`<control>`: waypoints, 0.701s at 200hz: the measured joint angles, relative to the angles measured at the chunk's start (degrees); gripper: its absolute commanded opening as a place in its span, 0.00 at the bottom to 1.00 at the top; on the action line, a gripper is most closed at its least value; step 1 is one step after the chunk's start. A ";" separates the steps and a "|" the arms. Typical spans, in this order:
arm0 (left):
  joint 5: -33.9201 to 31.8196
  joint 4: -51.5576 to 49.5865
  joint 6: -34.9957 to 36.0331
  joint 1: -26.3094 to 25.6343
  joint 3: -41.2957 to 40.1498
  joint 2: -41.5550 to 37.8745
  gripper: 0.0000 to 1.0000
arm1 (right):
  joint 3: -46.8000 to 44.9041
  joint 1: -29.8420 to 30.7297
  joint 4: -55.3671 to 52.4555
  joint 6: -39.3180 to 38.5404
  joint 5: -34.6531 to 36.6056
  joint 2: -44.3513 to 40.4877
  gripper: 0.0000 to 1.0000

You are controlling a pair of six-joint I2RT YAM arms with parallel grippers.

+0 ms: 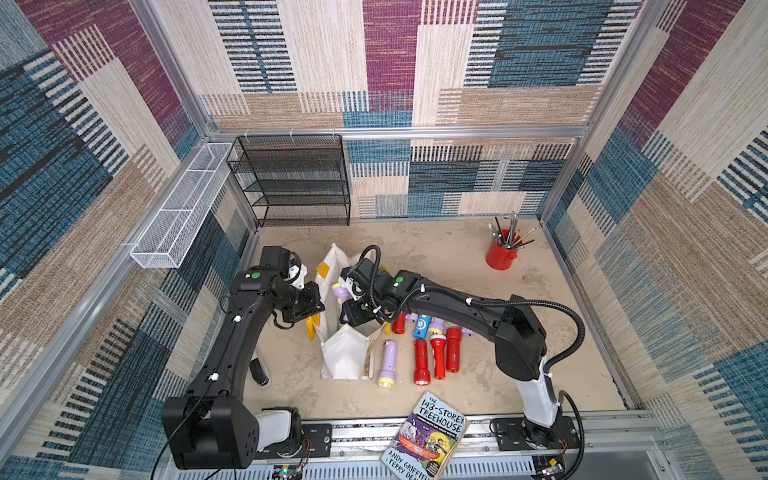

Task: Put the flashlights into the tote bags
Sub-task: Place the flashlight in the canvas bag.

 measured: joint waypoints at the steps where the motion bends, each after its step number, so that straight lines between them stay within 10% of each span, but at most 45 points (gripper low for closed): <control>1: 0.00 0.02 0.00 0.00 -0.02 0.00 0.00 | -0.04 0.00 0.02 0.02 -0.04 0.00 0.30; 140: 0.66 0.48 -0.59 0.02 -0.48 -0.07 0.00 | -2.25 -0.13 0.48 3.74 -1.62 7.89 0.37</control>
